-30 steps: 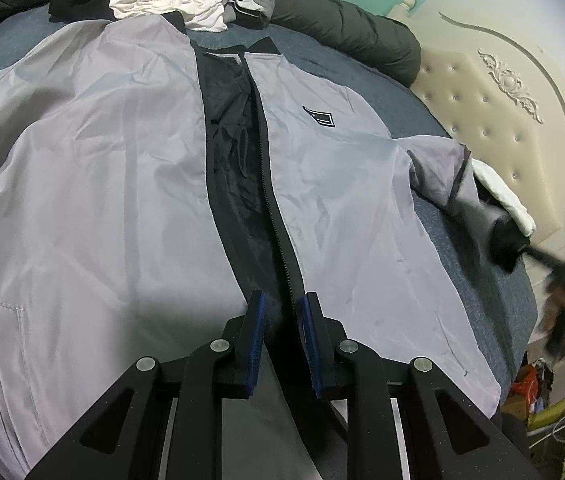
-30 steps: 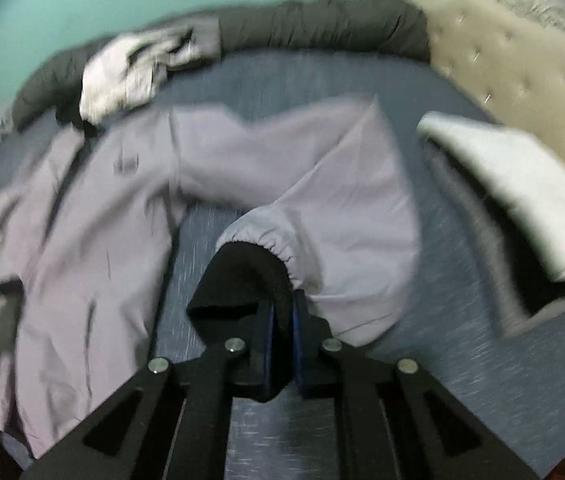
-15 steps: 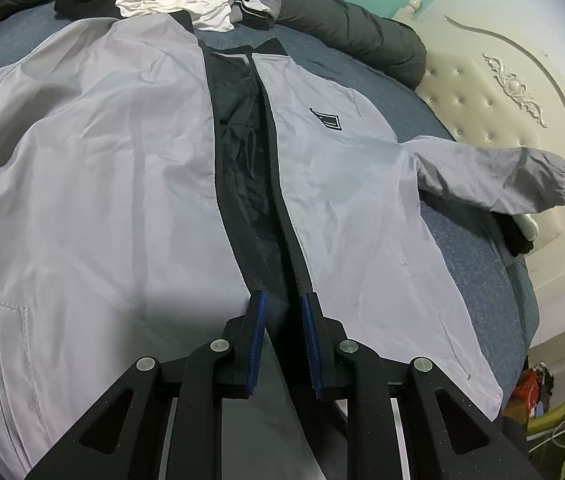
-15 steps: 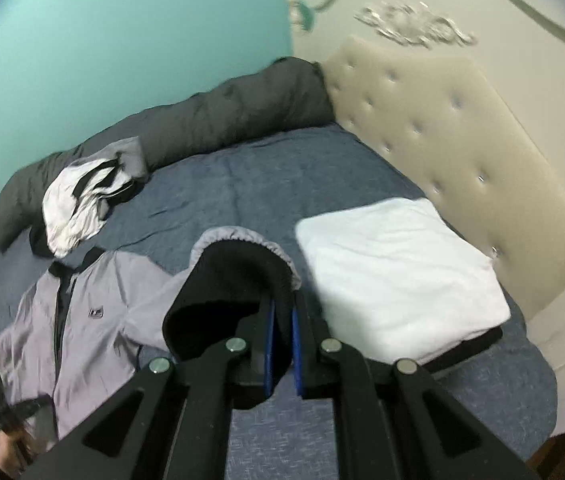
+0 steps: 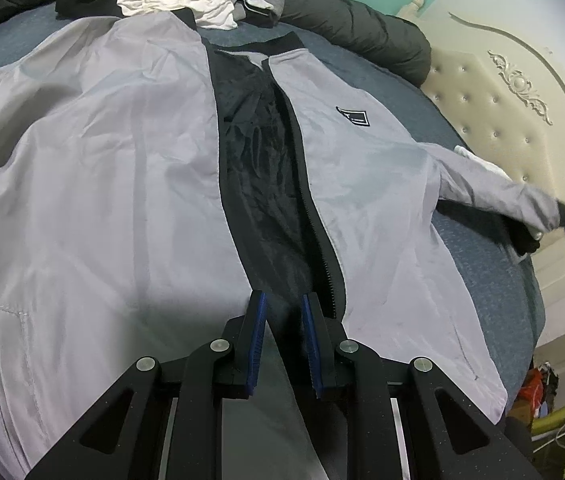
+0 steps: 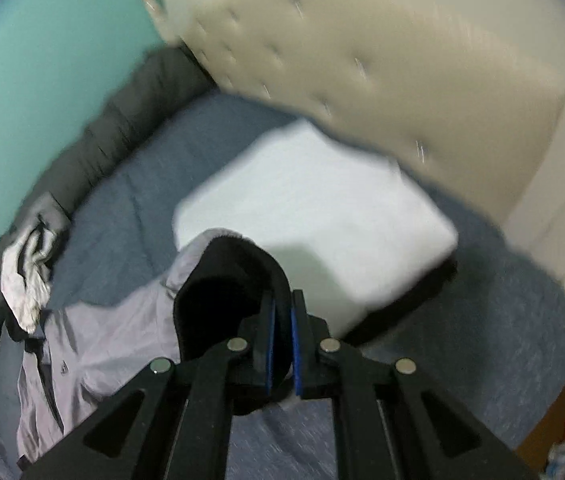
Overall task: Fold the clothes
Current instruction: 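Lift the sleeve by its cuff with the right tool and lay it across the jacket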
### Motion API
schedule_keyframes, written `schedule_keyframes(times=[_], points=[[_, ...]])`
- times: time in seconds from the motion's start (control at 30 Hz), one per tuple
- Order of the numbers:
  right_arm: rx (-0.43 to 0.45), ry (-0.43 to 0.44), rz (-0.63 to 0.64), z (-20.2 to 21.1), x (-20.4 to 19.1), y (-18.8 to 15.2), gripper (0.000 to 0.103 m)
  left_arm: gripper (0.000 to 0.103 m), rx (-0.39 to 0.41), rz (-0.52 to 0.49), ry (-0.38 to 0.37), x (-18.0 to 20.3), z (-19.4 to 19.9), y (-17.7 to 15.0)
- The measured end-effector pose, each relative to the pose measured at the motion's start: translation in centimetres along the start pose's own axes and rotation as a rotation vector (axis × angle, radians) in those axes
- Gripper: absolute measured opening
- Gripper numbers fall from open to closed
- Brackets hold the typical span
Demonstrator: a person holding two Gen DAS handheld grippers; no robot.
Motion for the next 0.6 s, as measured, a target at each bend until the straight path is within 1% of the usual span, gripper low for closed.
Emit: schedule_keyframes(times=[0.03,0.1,0.2,0.4,0.5,0.57,0.6], points=[[0.01,0.0,-0.012,-0.3,0.4,-0.2,0.009,0.02,-0.002,-0.001,0.0,0.0,-0.1,-0.1],[0.028,0.014,-0.035,-0.4,1.0,-0.3,0.011,0.02,-0.005,-0.003,-0.001,0.1,-0.2,-0.2],[0.08,-0.009,-0.019,0.8,1.8,0.0,0.025,0.02,-0.008,-0.004,-0.001,0.1,-0.2,-0.2],[0.232,-0.047,-0.003,4.9,3.4,1.6,0.028,0.021,-0.012,-0.006,-0.002,0.4,-0.3,-0.2],[0.27,0.037,0.047,6.5,1.3,1.8,0.028,0.021,-0.01,-0.008,-0.003,0.5,-0.3,-0.2],[0.251,0.09,0.135,6.4,-1.3,1.0,0.028,0.021,-0.01,-0.01,-0.003,0.7,-0.4,-0.2],[0.24,0.096,0.172,6.1,-2.4,0.6,0.028,0.021,-0.009,-0.011,-0.003,0.7,-0.4,-0.2]])
Point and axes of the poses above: each gripper's, at about its wrist camera, not at the fingertips, and z roughly against the way its jaws point, x to its right, y to its top, the point moved 7 cm from there along -z, roughly the way its jaws point, and after that the axes turned 15 degrees about -y, right-handed, at the moved point
